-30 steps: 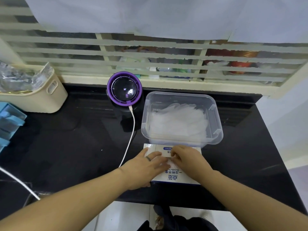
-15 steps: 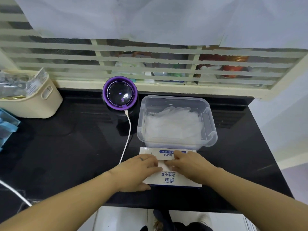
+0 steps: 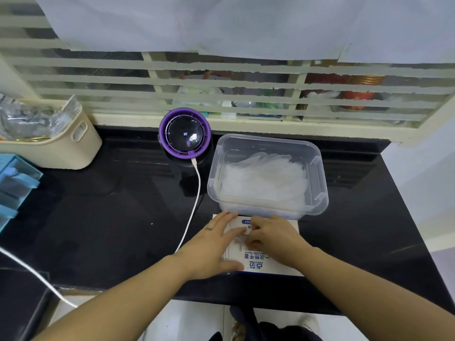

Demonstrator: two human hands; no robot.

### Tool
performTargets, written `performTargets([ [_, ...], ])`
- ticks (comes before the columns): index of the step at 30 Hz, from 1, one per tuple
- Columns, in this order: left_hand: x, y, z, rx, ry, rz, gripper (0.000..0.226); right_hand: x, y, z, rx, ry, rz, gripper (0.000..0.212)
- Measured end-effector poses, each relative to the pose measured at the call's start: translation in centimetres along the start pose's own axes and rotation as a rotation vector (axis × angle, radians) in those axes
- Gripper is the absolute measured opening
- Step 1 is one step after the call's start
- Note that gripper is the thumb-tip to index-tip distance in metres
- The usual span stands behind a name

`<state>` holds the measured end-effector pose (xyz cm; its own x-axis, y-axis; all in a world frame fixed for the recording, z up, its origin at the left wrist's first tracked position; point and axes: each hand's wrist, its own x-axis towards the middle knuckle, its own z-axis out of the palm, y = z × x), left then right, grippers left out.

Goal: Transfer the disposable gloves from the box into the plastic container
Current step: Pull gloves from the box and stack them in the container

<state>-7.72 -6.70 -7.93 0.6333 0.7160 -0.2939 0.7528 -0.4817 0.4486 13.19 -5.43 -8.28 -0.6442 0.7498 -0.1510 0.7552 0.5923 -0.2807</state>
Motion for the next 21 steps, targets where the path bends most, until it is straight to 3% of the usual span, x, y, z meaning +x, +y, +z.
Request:
performTargets([
  [6,-0.1,0.1,-0.5,-0.043,-0.037,-0.017,0.09,-0.6,-0.7,-0.5,0.023,0.147,0.008,0.022],
  [9,0.0,0.1,-0.5,-0.066,-0.019,-0.019,0.089,-1.4,-1.3,-1.3,-0.01,0.081,-0.064,0.01],
  [13,0.0,0.0,-0.4,-0.06,-0.015,-0.022,0.091,-2.6,-0.8,-1.9,0.072,0.128,0.048,0.019],
  [16,0.1,0.1,-0.4,-0.055,-0.023,-0.023,0.091,-3.1,-0.7,-1.8,0.122,0.058,0.147,0.04],
  [21,0.1,0.2,-0.4,-0.057,-0.013,-0.027,0.092,-1.1,-2.1,-1.1,0.205,0.179,0.166,0.019],
])
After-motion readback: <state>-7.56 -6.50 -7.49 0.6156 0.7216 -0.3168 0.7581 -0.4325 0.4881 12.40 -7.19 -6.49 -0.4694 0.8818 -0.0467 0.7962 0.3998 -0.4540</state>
